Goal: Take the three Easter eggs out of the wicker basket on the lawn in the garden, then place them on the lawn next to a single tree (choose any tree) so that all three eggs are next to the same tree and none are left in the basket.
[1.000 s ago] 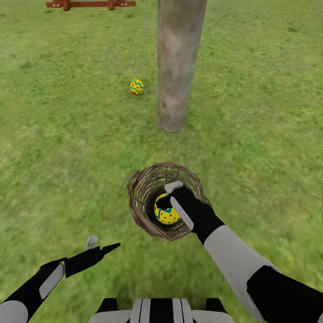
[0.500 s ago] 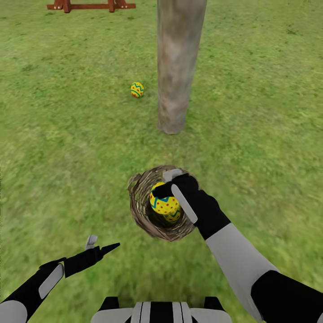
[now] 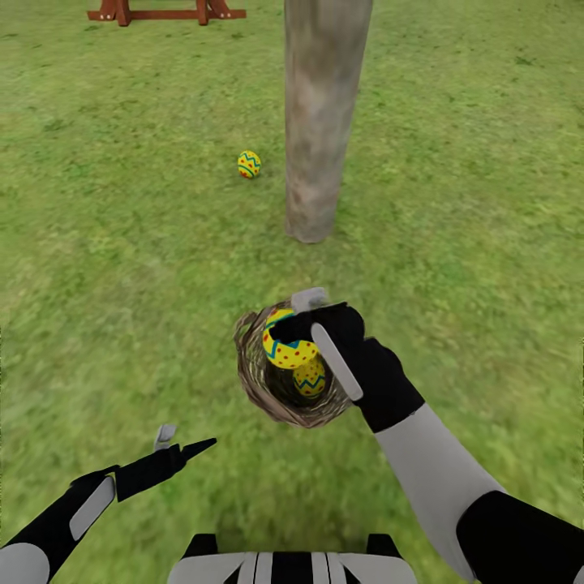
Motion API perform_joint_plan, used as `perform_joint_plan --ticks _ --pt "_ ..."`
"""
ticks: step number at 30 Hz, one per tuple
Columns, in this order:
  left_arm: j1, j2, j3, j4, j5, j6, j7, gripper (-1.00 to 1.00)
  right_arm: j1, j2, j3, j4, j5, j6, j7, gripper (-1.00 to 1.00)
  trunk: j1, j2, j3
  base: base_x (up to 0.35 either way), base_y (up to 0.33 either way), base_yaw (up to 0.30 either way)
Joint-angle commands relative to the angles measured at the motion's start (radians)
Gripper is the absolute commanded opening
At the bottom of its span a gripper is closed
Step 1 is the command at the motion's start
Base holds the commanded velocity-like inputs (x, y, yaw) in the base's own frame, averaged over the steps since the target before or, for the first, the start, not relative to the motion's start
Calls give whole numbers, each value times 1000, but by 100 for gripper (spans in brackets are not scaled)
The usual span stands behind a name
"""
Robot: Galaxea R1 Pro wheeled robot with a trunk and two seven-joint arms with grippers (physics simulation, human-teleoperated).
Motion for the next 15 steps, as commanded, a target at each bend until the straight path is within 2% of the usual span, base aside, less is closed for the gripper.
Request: perform_joint_plan --ticks 1,3,5,6,10,13,14,15 --pt "-1 2 -6 0 10 9 0 100 -1 0 1 -17 -10 3 -11 -100 -4 7 3 0 0 0" --pt "-1 3 -5 0 10 9 0 100 -1 0 -10 -70 -10 3 -10 -100 -12 21 9 0 0 0" --pt "-1 4 -3 0 10 9 0 100 -1 0 -51 -89 -11 3 -10 -100 -19 35 15 -14 0 0" --pt "-1 4 -3 0 10 9 0 100 -1 0 -59 -102 -10 3 -10 -100 -23 42 18 -233 0 0" --pt "-1 3 -4 0 10 9 0 100 -1 0 -64 -157 -12 3 -10 -100 -38 70 31 -279 0 0" --pt "-1 8 -3 0 15 9 -6 100 -1 0 -69 -176 -14 3 -10 -100 -38 70 31 -53 0 0" --pt "-1 10 -3 2 16 9 -26 100 -1 0 -75 -177 -14 3 -10 -100 -38 70 31 -6 0 0" --pt "-1 11 -3 5 15 9 -44 100 -1 0 -102 -177 -16 3 -10 -100 -38 70 31 -3 0 0"
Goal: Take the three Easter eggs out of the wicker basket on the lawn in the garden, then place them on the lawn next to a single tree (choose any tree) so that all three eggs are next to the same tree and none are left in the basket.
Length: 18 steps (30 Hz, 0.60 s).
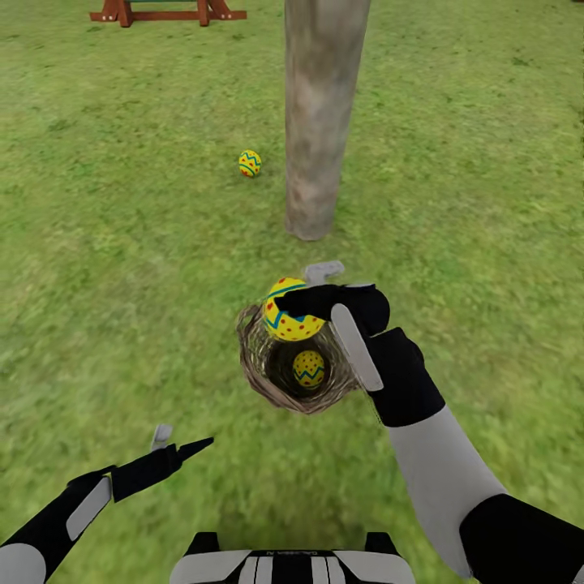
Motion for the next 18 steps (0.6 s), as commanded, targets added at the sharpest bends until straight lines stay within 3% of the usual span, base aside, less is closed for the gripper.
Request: perform_joint_plan --ticks 1,2,5,12,18 --pt "-1 2 -6 2 10 9 -13 100 -1 0 -28 -1 -15 3 -10 -100 0 0 0 -1 0 0" --pt "-1 4 -6 3 10 9 -24 100 -1 0 -60 -1 -17 3 -10 -100 0 0 0 0 119 0" --pt "-1 5 -6 4 8 9 -30 100 -1 0 -95 -7 -17 3 -10 -100 0 0 0 0 260 0" --pt "-1 5 -6 4 5 9 -40 100 -1 0 -103 -9 -19 3 -9 -100 0 0 0 -36 294 -13" --pt "-1 4 -7 3 5 9 -43 100 -1 0 -103 -20 -19 3 -9 -100 0 0 6 -87 295 -187"
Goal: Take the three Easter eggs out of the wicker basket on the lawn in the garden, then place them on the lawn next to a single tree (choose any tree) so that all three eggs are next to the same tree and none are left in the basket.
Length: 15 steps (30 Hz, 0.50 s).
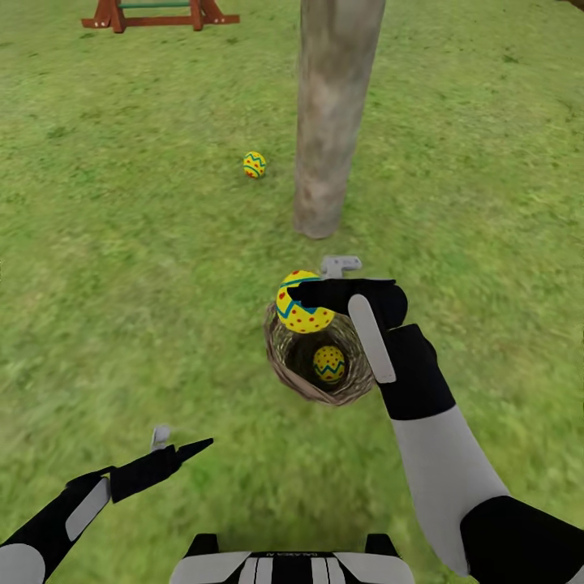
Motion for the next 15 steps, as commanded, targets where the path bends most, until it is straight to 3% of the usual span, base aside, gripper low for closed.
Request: perform_joint_plan --ticks 1,15 --pt "-1 1 -6 0 10 10 -1 100 -1 0 1 -5 -10 3 -10 -100 0 0 0 -88 295 -187" --pt "-1 1 -6 0 10 10 -1 100 -1 0 6 -7 -9 3 -10 -100 0 0 1 -4 296 -3"
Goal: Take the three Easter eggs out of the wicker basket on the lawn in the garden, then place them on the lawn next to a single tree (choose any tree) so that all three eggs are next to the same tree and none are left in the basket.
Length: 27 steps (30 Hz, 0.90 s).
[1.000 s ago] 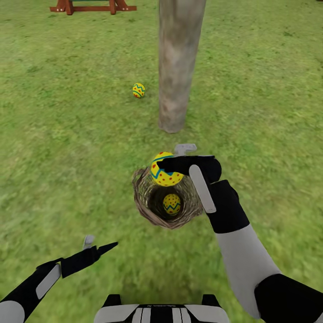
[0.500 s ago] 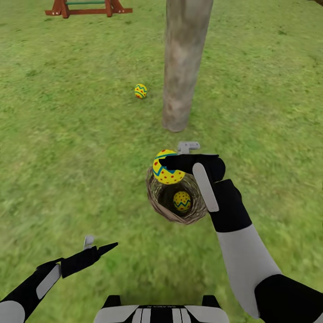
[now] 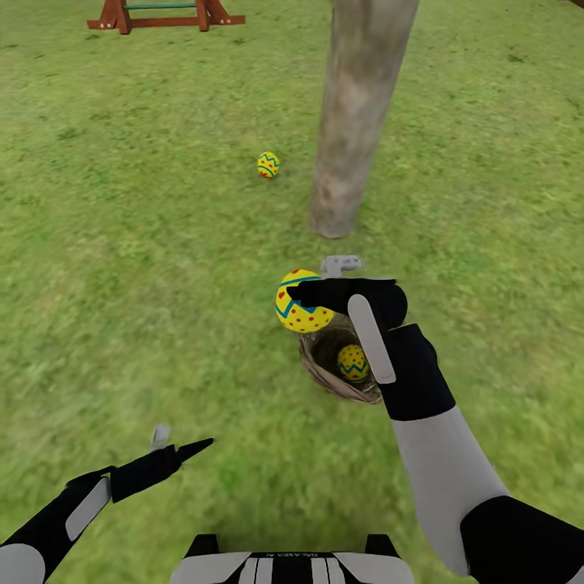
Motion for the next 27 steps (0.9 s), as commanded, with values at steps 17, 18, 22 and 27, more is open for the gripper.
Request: perform_joint_plan --ticks 17,18,22,27 --pt "-1 1 -11 2 7 10 -1 100 8 0 9 13 -4 3 -10 -100 0 0 -1 120 285 0" --pt "-1 1 -10 2 7 9 0 100 8 0 9 13 -3 3 -11 -100 0 0 -1 175 276 0" --pt "-1 1 -8 2 9 9 1 100 11 0 10 13 -4 3 -12 -100 0 0 -1 173 276 0" --pt "-1 2 -7 2 7 10 0 100 17 0 10 16 -3 3 -12 -100 0 0 -1 173 276 -20"
